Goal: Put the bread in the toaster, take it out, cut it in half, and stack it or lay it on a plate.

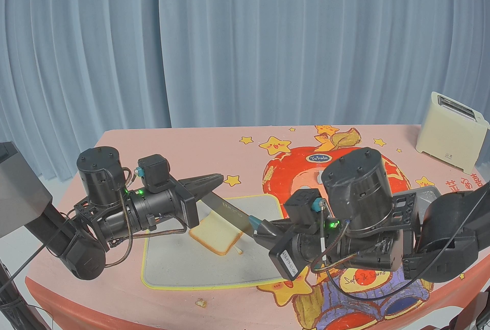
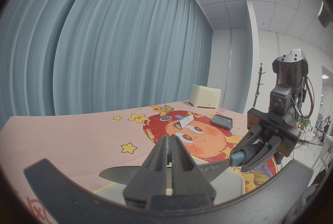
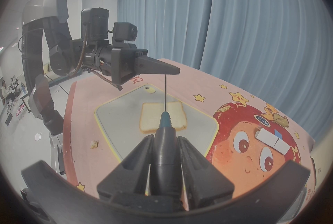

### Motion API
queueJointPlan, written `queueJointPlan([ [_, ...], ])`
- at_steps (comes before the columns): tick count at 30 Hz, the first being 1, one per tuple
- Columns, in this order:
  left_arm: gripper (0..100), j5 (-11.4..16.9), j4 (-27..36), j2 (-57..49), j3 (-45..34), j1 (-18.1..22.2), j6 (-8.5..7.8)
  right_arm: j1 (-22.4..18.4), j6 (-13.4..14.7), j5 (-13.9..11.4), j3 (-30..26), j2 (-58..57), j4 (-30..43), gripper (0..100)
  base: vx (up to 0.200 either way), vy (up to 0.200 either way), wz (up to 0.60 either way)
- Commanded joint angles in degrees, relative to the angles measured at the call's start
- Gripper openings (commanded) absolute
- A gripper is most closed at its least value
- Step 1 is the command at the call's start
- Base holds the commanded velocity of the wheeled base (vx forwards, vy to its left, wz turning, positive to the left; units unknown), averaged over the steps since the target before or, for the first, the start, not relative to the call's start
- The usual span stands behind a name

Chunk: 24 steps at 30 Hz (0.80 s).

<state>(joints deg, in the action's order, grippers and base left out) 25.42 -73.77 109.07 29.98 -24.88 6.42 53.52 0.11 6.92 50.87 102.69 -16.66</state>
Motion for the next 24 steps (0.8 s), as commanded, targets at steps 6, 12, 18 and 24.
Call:
queueJointPlan([
  [6, 0, -0.02, 0.03, 0.44, 0.61, 0.1, -0.01, 0.45, -0.02, 0.11, -0.6, 1.28, -0.3, 0, 0.0, 0.0, 0.0],
  [12, 0, -0.02, 0.29, 0.53, 0.87, 0.1, -0.01, 0.54, -0.02, 0.37, -0.77, 1.19, -0.21, 0, 0.0, 0.0, 0.0],
  [18, 0, -0.02, 0.11, 2.02, 1.4, 0.1, -0.1, 0.45, 0.07, 0.63, -0.6, 1.11, -0.47, 0, 0.0, 0.0, 0.0],
  [24, 0, -0.02, 0.55, 1.15, 3.33, 0.27, -0.1, 0.27, 0.07, 0.46, -0.42, 0.75, -0.56, 0, 0.0, 0.0, 0.0],
])
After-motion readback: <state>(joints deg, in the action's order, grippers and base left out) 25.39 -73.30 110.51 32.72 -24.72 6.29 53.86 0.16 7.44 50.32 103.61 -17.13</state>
